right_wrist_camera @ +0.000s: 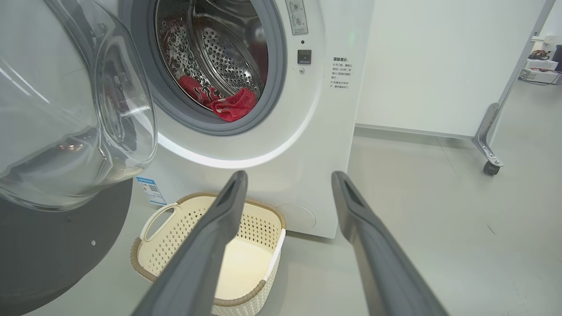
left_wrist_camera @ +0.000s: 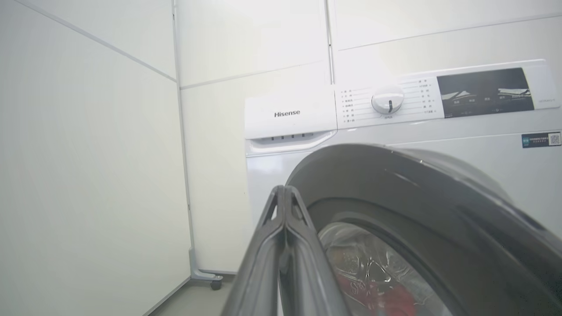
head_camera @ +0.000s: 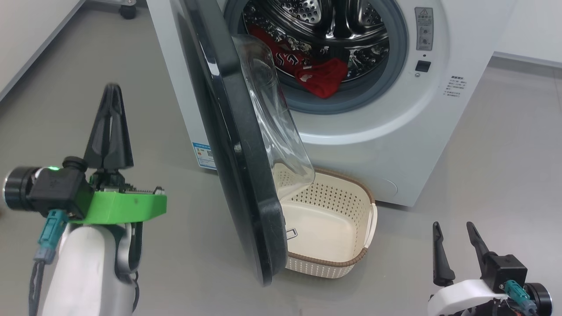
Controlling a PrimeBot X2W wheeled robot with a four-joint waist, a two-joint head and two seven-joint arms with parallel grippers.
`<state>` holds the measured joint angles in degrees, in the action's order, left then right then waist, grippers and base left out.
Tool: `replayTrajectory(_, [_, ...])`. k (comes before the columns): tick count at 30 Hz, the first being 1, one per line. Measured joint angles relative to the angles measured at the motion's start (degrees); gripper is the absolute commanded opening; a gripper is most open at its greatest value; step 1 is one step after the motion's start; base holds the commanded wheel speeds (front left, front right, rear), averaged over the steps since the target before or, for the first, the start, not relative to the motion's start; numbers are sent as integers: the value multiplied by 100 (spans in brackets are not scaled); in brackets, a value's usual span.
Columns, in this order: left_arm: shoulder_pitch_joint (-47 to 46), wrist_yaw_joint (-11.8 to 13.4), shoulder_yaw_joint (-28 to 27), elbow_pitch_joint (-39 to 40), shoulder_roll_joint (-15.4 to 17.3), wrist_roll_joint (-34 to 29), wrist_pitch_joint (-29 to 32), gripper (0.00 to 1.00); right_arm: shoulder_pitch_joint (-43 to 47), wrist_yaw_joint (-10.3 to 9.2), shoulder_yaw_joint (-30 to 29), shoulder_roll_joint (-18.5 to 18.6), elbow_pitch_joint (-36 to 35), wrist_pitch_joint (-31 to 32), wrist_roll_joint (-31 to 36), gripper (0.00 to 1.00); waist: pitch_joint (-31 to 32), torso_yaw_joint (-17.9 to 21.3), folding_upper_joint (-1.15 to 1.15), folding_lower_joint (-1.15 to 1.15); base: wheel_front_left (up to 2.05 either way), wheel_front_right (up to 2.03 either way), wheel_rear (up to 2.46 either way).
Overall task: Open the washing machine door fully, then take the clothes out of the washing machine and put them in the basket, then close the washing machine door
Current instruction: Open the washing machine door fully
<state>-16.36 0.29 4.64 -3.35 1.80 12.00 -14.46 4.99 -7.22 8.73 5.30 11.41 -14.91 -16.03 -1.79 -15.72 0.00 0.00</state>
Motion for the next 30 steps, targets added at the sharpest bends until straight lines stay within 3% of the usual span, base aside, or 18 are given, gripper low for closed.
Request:
replayTrajectory(6, [-397,-15,393,1103,-1,91,-32,0,43,0,-2,-33,4,0,4,100,94,-67,0,0,0,0,0])
replayTrajectory(10, [-420,-215,987,1567,8,321,-32,0,58,0,-7,-54,3,0,5,100,144,-89,0,0,0,0,0])
replayTrajectory(16, [-303,-612,2405,1894,21,742,-21,0,146,0,-18,-94,2,-1,8,100,184,-133,0,0,0,0,0])
replayTrajectory(22, [-61,-705,3528,2109,66,1289,420,0,155,0,-53,-111,0,0,25,100,149,-216,0,0,0,0,0])
replayTrajectory(30, [346,-714,4276,1909,99,1482,1053,0,146,0,7,-94,-20,0,252,100,-7,-293,0,0,0,0,0])
